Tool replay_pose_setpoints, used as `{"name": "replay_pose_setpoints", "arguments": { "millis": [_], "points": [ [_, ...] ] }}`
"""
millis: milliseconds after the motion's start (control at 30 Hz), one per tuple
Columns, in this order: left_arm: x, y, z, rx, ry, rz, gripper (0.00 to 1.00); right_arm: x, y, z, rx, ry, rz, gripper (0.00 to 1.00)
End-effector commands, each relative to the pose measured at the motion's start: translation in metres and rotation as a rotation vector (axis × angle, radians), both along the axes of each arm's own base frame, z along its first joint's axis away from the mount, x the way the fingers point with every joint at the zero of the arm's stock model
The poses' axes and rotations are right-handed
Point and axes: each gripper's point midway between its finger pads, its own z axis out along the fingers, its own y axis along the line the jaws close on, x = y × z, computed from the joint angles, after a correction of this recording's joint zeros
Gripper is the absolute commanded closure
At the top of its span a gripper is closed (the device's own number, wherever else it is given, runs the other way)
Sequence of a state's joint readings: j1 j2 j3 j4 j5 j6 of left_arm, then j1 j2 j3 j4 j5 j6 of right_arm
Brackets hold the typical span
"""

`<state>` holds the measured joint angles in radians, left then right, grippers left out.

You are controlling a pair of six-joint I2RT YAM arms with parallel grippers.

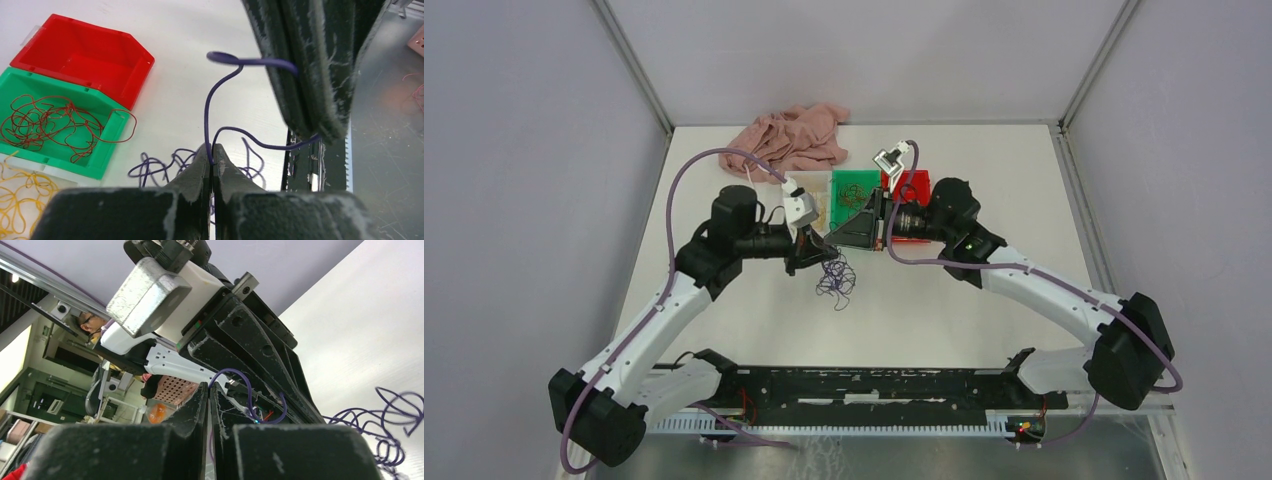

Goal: Untangle the cables
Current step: Untie the cable.

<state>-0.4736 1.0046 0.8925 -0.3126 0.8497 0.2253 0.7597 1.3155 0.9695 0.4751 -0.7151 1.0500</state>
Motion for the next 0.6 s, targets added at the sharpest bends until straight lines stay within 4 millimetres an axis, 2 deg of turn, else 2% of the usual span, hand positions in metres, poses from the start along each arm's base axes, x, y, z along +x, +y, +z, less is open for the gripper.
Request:
{"name": "replay_pose_setpoints", "arguments": {
  "millis": [0,200,500,567],
  "points": [
    [-0.006,-0.001,0.028,-0.010,-0.133,-0.076,0.97,-0.015,-0.009,0.038,0.050,-0.109,0.024,0.79],
    [-0.012,0.005,0.037,0.035,-0.250,-0.126,0.97,-0.016,-0.028,0.037,0.001,-0.154,-0.026,0.57],
    [-0.013,0.007,0.054,0.058,-0.480,-0.179,0.97,0.000,-0.078,0.061,0.007,-0.209,-0.155,0.49],
    [-0.014,0.005,0.060,0.050,-0.512,-0.191,0.97,0.009,-0.088,0.058,-0.021,-0.220,-0.209,0.46]
  ]
}}
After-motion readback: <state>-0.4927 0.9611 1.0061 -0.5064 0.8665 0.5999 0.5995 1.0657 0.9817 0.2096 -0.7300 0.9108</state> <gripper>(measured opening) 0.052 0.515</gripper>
